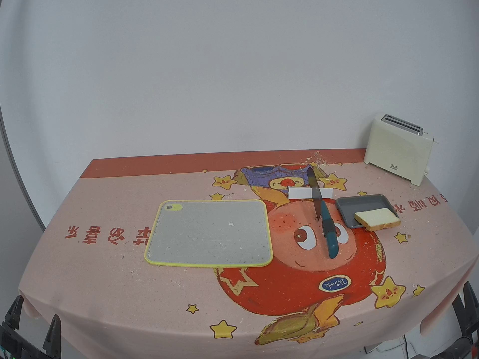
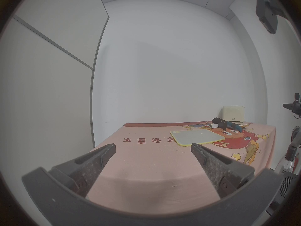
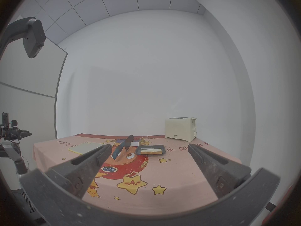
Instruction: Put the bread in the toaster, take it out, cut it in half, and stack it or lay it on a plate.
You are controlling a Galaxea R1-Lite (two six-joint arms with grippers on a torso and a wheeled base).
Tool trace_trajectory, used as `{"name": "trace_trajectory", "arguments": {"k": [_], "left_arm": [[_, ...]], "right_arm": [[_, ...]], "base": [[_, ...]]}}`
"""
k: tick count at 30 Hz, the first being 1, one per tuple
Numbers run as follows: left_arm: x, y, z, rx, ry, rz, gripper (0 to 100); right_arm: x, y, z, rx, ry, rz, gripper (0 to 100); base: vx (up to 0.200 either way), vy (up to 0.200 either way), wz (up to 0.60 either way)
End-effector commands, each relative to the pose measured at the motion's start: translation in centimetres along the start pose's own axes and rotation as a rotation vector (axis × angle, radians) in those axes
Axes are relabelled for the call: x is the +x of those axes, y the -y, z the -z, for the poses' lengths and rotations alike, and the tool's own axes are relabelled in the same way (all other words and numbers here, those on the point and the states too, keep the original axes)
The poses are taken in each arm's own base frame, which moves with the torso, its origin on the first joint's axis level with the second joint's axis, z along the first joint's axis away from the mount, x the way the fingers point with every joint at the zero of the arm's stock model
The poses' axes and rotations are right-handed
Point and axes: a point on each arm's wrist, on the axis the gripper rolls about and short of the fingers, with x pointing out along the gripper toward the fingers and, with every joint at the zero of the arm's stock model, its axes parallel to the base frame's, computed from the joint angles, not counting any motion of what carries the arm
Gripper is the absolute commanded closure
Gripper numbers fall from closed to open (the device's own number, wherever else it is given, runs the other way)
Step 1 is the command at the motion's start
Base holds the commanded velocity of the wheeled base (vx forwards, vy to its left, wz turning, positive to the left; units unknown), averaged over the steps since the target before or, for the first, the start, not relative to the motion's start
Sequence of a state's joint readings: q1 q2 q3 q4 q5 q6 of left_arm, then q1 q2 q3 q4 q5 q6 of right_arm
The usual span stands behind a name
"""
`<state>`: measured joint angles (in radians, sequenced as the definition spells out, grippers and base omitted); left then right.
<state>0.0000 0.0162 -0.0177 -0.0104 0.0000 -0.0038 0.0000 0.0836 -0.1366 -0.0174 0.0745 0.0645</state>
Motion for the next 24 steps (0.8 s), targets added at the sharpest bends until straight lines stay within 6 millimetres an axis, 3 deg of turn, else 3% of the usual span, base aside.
{"name": "trace_trajectory", "arguments": {"k": [1,5,16,24], "left_arm": [[0.0,0.0,0.5,-0.001,-0.001,0.000,0],[0.0,0.0,0.5,-0.001,-0.001,0.000,0],[0.0,0.0,0.5,-0.001,-0.001,0.000,0],[0.0,0.0,0.5,-0.001,-0.001,0.000,0]], "right_arm": [[3.8,0.0,-1.4,-0.220,-0.255,-0.133,0],[5.7,-0.1,-1.8,-0.349,-0.341,-0.215,0],[8.1,0.3,-1.9,-0.709,-0.439,-0.243,0],[10.9,0.9,-1.8,-0.870,-0.518,-0.262,0]], "base": [[0.000,0.000,0.00],[0.000,0.000,0.00],[0.000,0.000,0.00],[0.000,0.000,0.00]]}}
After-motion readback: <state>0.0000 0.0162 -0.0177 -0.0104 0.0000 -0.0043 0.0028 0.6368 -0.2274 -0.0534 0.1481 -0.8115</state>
